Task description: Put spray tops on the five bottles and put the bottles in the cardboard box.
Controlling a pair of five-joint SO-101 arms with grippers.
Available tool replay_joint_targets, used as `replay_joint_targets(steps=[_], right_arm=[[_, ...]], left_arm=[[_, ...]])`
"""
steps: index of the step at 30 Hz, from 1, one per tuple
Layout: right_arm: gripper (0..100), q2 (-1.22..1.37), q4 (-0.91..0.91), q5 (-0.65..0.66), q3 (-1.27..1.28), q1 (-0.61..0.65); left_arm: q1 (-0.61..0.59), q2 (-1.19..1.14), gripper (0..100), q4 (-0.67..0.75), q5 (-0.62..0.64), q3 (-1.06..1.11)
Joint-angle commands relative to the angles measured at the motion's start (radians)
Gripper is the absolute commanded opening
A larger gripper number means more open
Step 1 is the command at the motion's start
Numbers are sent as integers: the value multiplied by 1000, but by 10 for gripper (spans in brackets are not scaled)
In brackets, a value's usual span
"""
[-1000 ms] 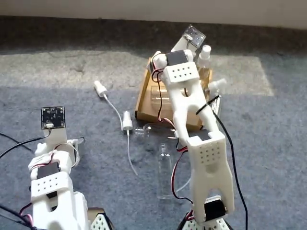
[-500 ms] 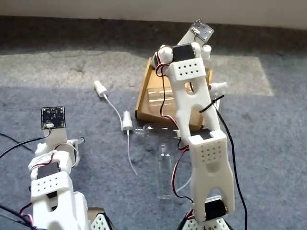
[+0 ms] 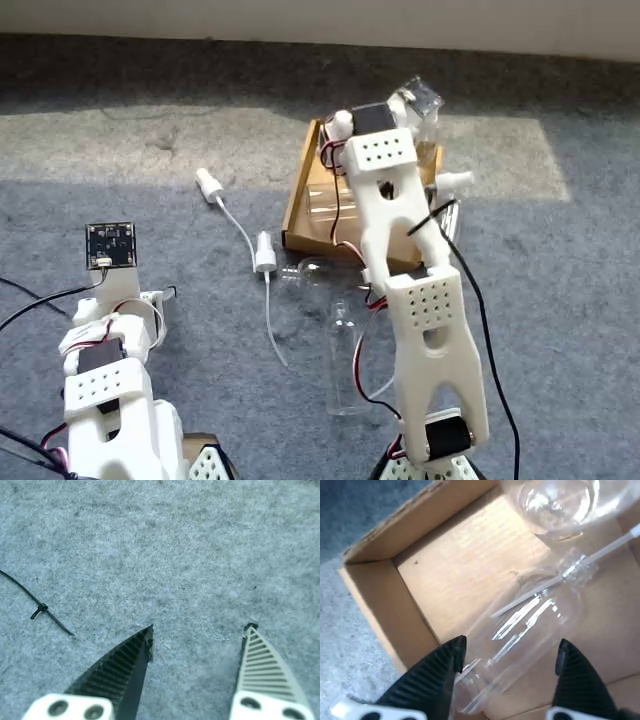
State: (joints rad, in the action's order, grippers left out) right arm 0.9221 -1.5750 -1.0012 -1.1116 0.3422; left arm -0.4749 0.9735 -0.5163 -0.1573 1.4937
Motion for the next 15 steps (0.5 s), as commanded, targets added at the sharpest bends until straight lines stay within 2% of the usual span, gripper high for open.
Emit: replay_joint_targets(steps=[1, 15], right_arm=[[253, 4, -7, -11, -50, -1], [252, 24, 21, -11, -41, -47]], left_arm=[[21, 13, 258, 17, -5, -5], [21, 13, 258, 17, -5, -5]])
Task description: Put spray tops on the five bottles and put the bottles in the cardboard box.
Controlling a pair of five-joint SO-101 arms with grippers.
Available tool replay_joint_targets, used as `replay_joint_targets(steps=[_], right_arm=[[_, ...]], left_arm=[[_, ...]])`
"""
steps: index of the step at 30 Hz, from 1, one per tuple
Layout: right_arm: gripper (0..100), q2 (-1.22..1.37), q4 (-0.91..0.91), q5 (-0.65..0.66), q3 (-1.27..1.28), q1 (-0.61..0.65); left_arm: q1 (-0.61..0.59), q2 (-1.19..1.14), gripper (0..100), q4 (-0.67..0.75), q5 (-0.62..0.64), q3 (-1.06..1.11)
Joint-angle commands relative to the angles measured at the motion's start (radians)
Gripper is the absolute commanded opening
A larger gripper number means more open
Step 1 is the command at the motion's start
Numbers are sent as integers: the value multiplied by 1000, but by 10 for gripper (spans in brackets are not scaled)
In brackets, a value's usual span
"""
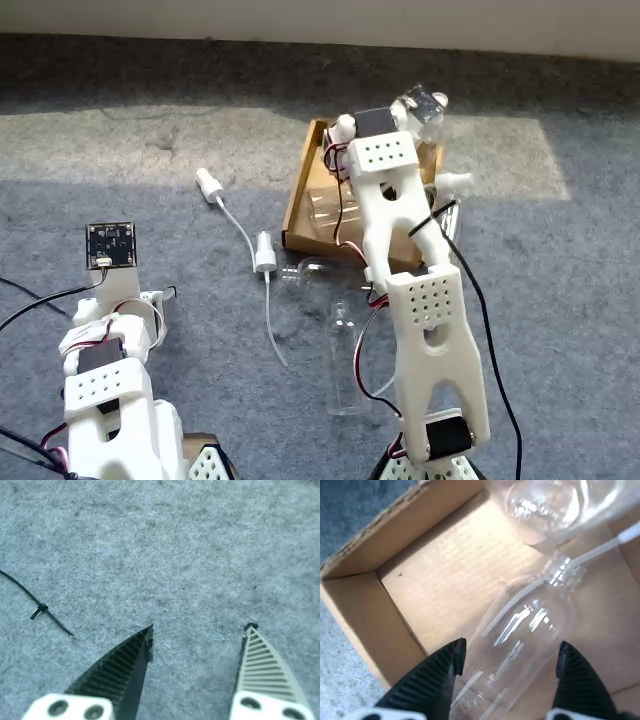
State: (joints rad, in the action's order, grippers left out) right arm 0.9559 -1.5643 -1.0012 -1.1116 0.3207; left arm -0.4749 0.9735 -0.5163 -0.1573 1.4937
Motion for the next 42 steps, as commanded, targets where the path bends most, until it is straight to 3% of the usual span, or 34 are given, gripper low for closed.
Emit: replay_joint_targets(steps=[1, 8, 11, 28, 42], right_arm=[[246, -10, 10, -9, -41, -27], [81, -10, 8, -5, -42, -45], [57, -10, 7, -5, -42, -61], [55, -12, -199, -6, -220, -84], [60, -10, -200, -3, -292, -76]], left_arm=[[21, 13, 258, 17, -5, -5], [18, 13, 258, 17, -5, -5], [18, 13, 258, 17, -5, -5], [18, 13, 257, 17, -5, -5], [18, 13, 257, 17, -5, -5]])
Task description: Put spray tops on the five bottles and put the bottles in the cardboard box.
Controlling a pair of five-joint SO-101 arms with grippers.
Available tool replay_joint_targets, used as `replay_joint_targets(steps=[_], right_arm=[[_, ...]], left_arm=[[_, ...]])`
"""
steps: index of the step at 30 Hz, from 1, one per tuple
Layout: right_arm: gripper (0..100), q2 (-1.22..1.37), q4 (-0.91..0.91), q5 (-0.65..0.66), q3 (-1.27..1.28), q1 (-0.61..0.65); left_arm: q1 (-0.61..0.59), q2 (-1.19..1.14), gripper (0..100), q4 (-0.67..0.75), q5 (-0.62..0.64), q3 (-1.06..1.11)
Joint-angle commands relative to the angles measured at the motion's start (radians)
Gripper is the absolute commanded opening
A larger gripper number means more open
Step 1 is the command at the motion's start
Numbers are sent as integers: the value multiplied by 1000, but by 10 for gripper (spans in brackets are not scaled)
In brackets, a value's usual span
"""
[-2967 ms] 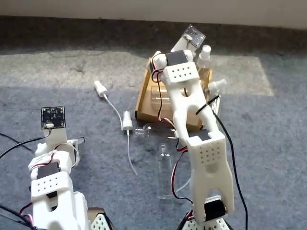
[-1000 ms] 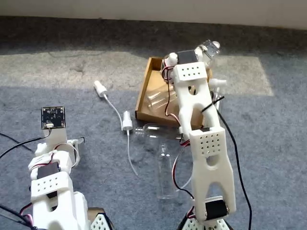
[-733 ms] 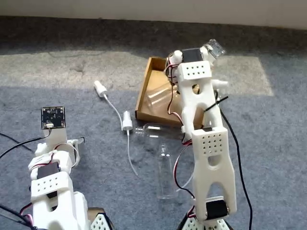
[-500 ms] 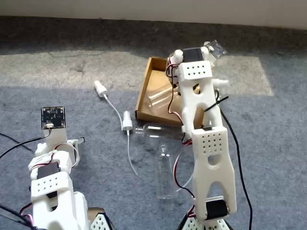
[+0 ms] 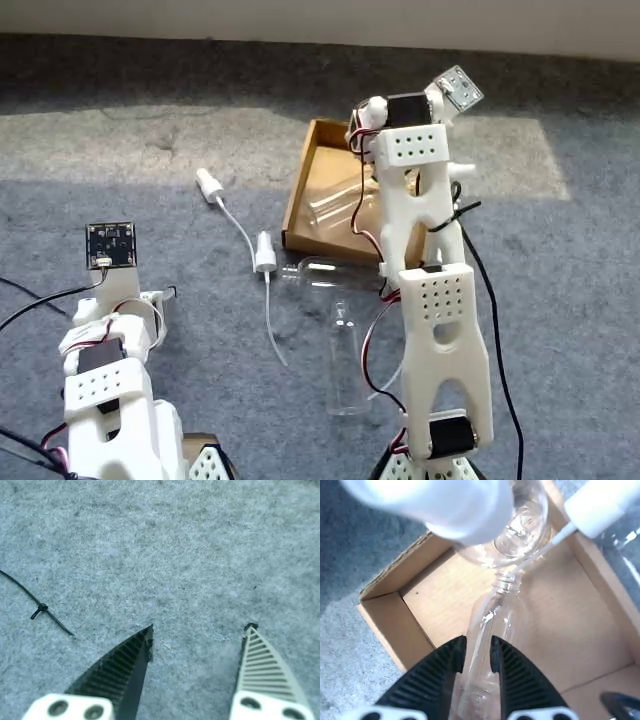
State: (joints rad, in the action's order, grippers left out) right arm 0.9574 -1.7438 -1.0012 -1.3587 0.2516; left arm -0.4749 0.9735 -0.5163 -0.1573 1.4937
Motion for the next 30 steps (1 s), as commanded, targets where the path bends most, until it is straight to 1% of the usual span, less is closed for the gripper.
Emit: replay_joint_targets(steps=[1, 3, 7, 9, 11, 15, 16, 22, 30], right_arm=[[60, -13, -21, -3, -45, -7], [77, -22, -21, 15, -53, -7], [170, -24, -22, 87, -54, -7], [200, -24, -22, 87, -47, -7], [202, -22, -22, 81, -47, 2], [202, -18, -22, -40, -44, 30], [202, -18, -22, -54, -44, 33], [205, -4, -21, -54, -15, 28], [206, 65, -16, -60, 16, 59]], left_arm=[[18, 13, 257, 17, -5, -5], [19, 13, 257, 17, -5, -5], [19, 13, 257, 17, -5, -5], [21, 13, 257, 17, -5, -5], [22, 13, 257, 17, -5, -5], [22, 13, 257, 17, -5, -5], [22, 13, 257, 17, -5, -5], [22, 13, 258, 17, -5, -5], [22, 13, 259, 17, -5, -5]])
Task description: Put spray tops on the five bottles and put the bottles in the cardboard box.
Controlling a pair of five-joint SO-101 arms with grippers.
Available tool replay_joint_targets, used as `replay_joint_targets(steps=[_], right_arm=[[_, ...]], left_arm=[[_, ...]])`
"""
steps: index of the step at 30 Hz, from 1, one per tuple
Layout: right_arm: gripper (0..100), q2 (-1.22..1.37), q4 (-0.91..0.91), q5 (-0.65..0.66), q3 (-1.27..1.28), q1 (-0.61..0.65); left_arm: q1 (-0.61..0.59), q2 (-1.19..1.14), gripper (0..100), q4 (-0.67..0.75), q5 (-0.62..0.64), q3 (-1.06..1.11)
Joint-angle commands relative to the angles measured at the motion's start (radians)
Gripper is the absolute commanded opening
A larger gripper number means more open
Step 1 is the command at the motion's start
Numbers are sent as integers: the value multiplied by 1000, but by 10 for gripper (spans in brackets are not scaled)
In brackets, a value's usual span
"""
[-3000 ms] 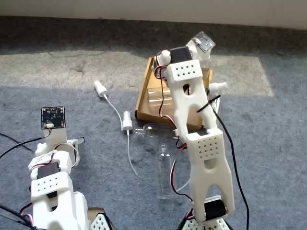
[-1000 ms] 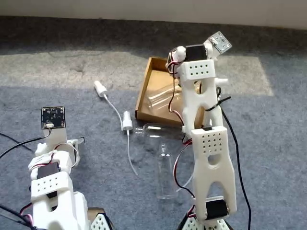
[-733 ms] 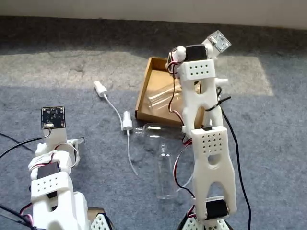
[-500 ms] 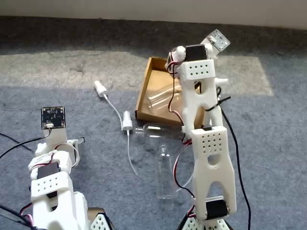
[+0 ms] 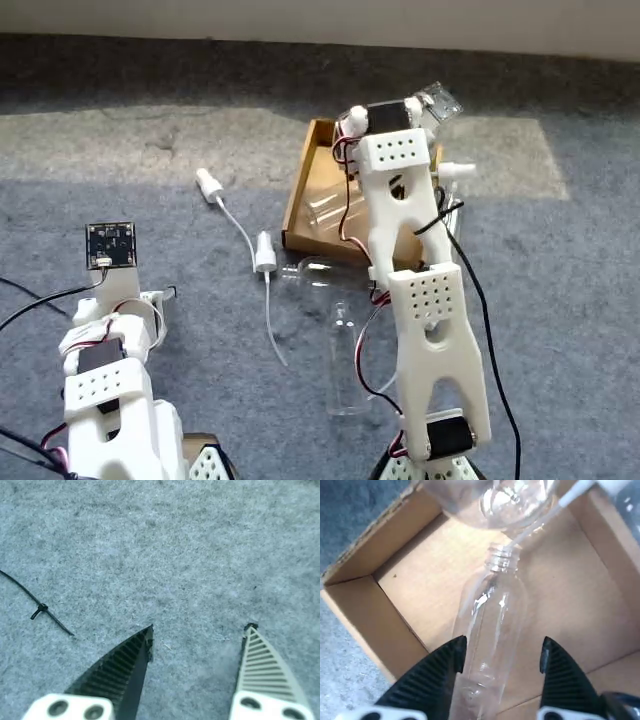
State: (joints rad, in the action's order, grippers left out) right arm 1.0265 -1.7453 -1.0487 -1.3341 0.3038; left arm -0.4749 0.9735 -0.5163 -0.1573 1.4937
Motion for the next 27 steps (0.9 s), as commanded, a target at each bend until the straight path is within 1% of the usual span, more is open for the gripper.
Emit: replay_joint_targets(steps=[1, 10, 14, 16, 22, 27], right_arm=[[206, -1, -13, -12, -8, 5], [214, 15, 33, -8, 1, 4], [317, 15, 27, -12, 1, 5], [351, 15, 27, -12, 1, 5], [351, 16, 47, -14, 1, 1], [351, 16, 140, -14, 1, 1]], left_arm=[[22, 13, 259, 17, -5, -5], [21, 13, 259, 17, -5, -5], [21, 13, 259, 17, -5, -5], [21, 13, 259, 17, -5, -5], [21, 13, 259, 17, -5, -5], [21, 13, 259, 17, -5, -5]])
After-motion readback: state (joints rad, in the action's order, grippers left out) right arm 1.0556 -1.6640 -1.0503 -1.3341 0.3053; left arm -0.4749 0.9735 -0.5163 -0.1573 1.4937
